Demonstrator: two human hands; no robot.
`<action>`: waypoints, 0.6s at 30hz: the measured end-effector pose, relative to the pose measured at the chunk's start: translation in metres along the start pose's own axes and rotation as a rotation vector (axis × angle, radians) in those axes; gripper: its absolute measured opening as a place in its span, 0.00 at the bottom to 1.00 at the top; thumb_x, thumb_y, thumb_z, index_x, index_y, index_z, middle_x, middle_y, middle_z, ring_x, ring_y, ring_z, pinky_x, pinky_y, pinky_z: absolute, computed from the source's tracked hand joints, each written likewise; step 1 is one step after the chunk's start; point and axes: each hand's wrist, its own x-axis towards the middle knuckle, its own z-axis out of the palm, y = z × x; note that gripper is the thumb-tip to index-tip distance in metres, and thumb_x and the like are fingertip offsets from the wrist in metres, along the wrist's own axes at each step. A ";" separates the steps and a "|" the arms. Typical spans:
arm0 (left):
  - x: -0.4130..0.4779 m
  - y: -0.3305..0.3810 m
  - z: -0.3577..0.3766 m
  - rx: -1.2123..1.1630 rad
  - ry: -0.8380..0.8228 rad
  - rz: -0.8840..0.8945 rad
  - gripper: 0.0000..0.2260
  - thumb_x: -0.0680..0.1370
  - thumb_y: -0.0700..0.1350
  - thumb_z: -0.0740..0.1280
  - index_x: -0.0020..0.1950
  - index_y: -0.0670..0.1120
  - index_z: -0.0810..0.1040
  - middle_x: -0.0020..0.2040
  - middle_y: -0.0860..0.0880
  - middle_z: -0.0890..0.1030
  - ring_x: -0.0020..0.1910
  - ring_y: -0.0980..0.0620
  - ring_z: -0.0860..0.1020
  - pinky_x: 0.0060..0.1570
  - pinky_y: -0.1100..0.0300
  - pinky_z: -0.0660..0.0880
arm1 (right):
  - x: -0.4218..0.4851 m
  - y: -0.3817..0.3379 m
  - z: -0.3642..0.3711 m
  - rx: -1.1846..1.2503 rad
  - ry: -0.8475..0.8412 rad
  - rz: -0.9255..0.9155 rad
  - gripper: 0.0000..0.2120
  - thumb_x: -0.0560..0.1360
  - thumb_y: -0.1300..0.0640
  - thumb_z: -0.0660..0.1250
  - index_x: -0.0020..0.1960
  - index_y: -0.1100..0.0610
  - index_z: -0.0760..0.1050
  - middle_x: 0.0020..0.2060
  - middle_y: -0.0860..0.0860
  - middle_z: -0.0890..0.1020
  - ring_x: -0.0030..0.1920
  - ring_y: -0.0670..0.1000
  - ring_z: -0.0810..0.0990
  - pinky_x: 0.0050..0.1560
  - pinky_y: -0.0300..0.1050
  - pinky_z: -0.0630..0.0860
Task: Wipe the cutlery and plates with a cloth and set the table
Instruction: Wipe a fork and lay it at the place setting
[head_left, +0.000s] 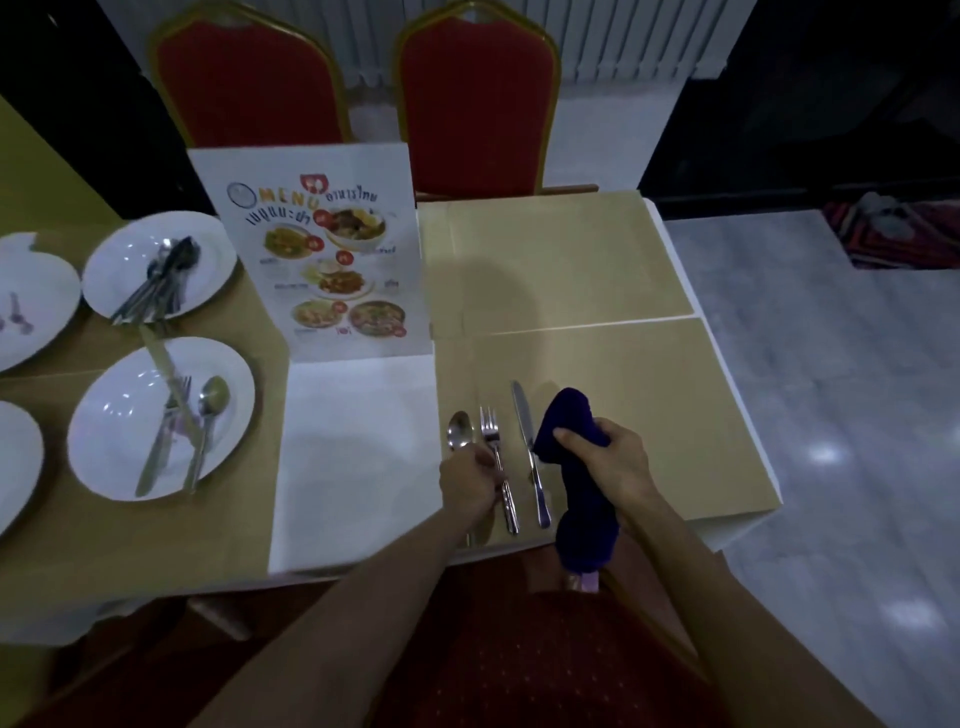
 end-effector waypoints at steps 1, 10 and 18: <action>-0.001 -0.003 0.001 0.064 0.017 0.059 0.05 0.73 0.37 0.72 0.47 0.42 0.80 0.44 0.45 0.83 0.40 0.47 0.82 0.39 0.57 0.80 | 0.002 0.003 -0.001 0.000 -0.002 0.006 0.12 0.72 0.52 0.76 0.54 0.54 0.81 0.45 0.52 0.84 0.44 0.53 0.83 0.44 0.49 0.81; -0.003 -0.046 -0.004 0.926 0.047 0.711 0.28 0.69 0.61 0.70 0.65 0.50 0.75 0.68 0.52 0.73 0.63 0.44 0.74 0.49 0.52 0.73 | 0.013 0.006 0.007 0.037 -0.040 0.022 0.18 0.72 0.51 0.76 0.60 0.54 0.80 0.48 0.51 0.84 0.47 0.53 0.83 0.46 0.48 0.81; -0.012 -0.050 -0.010 0.904 -0.005 0.764 0.29 0.75 0.61 0.63 0.74 0.51 0.65 0.77 0.50 0.62 0.72 0.44 0.62 0.59 0.50 0.70 | 0.016 0.010 0.007 0.050 -0.066 0.020 0.19 0.72 0.52 0.76 0.61 0.54 0.79 0.48 0.51 0.84 0.48 0.53 0.83 0.44 0.46 0.79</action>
